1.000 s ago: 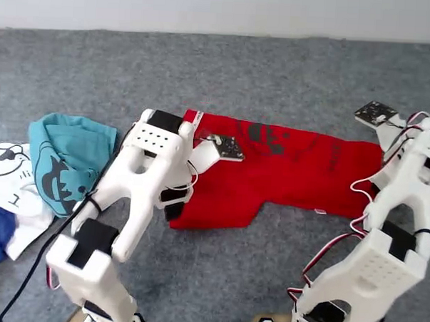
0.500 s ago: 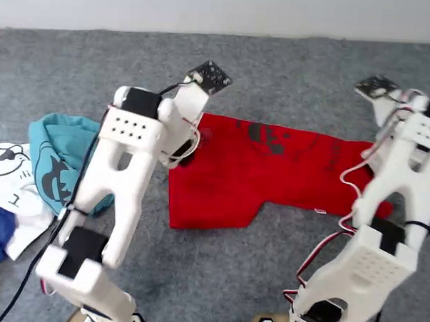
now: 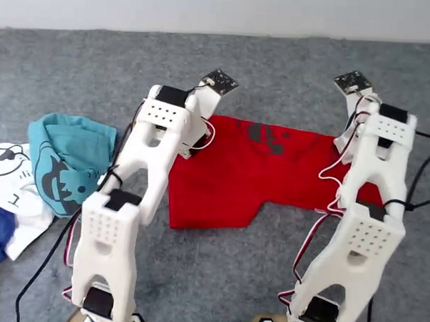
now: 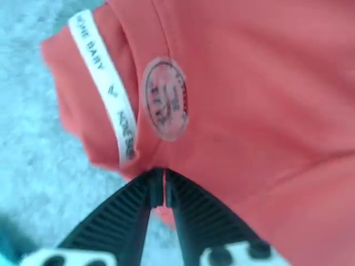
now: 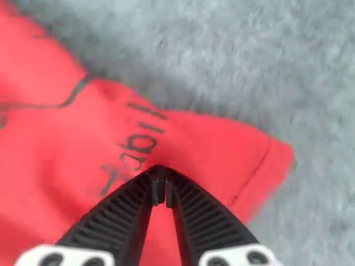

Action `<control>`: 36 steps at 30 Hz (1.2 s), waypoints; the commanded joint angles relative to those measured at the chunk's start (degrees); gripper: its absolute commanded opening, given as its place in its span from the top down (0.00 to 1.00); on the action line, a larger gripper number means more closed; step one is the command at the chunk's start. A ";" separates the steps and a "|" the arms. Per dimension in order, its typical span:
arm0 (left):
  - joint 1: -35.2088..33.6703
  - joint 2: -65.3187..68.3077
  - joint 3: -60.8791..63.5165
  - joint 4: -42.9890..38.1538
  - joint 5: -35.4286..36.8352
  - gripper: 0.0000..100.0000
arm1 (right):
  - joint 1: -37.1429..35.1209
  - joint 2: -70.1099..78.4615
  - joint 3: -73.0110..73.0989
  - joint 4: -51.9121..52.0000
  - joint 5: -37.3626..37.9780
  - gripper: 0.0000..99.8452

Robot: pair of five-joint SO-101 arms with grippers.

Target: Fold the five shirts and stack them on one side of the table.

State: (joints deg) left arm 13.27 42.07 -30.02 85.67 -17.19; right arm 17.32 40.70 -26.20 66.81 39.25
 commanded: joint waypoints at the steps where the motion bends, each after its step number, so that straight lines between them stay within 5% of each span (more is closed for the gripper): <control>1: -2.46 4.66 -7.34 -0.70 0.44 0.98 | -0.40 1.80 -2.64 -8.84 -0.26 0.99; 7: -7.47 14.33 -20.18 4.92 0.18 0.98 | -0.48 4.26 -2.90 -16.75 -0.53 0.99; 15: -6.24 16.53 -37.49 14.95 0.44 0.98 | -3.38 -4.35 -5.27 -1.89 -0.70 0.99; 25: -2.29 4.92 -31.16 14.95 0.53 0.98 | -5.93 -13.67 -5.27 17.89 -0.70 0.99; 31: -4.66 -0.88 -22.64 14.86 0.53 0.98 | -2.95 -14.46 -5.27 32.84 -0.70 0.99; 36: -8.18 -3.87 -17.63 14.86 0.53 0.98 | 1.63 -14.02 -4.84 34.15 -0.70 0.99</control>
State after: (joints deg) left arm 7.12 43.12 -48.48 99.38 -17.19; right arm 16.26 29.98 -28.84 99.87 39.25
